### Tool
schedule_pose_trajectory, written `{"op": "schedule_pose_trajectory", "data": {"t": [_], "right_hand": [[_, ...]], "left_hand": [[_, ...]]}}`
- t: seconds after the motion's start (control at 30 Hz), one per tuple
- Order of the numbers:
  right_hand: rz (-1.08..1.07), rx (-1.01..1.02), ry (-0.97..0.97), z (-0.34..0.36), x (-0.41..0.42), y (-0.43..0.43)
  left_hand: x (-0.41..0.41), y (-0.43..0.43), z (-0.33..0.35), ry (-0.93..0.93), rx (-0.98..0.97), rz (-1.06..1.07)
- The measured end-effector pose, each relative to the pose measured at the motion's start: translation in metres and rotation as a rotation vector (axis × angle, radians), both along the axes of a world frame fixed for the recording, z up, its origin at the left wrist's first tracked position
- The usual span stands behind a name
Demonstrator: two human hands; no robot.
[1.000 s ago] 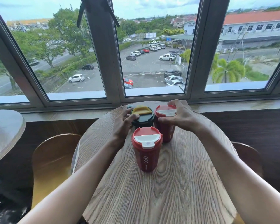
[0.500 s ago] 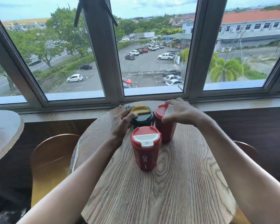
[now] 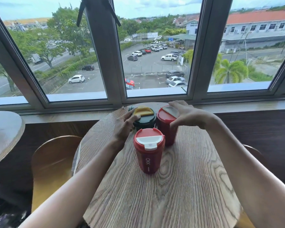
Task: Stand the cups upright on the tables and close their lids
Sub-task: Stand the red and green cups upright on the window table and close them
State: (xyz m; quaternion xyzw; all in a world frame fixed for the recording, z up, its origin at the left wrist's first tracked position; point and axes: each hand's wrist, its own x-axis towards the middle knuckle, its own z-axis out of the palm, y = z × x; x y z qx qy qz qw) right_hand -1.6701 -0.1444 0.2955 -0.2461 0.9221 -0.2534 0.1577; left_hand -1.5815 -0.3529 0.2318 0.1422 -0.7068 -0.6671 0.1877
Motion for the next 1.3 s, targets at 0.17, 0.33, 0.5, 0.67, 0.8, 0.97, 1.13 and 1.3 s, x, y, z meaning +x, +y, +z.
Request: {"op": "schedule_pose_trajectory", "data": {"t": [0.17, 0.33, 0.5, 0.67, 0.8, 0.97, 1.13, 1.3], "right_hand": [[-0.132, -0.022, 0.097, -0.012, 0.003, -0.005], [-0.010, -0.038, 0.043, -0.007, -0.005, 0.000], [0.011, -0.167, -0.105, -0.013, -0.008, 0.006], [-0.006, -0.204, -0.069, -0.019, -0.011, 0.002], [0.059, -0.185, -0.103, -0.019, -0.018, 0.005], [0.095, -0.271, -0.177, -0.009, -0.024, 0.009], [0.070, -0.362, 0.060, 0.016, -0.062, -0.032], [0.331, 0.018, 0.080, 0.024, -0.098, -0.095]], "left_hand": [[0.001, 0.001, -0.001, 0.010, -0.007, 0.002], [0.000, -0.001, -0.003, 0.006, -0.026, -0.017], [0.000, -0.002, -0.003, 0.006, -0.022, -0.027], [0.000, -0.003, -0.003, -0.004, -0.028, -0.033], [0.000, -0.002, -0.003, -0.005, -0.035, -0.023], [0.001, 0.000, -0.001, -0.033, -0.050, -0.026], [0.001, 0.003, 0.001, -0.078, -0.062, -0.010], [-0.002, 0.004, -0.004, -0.115, -0.077, 0.038]]}}
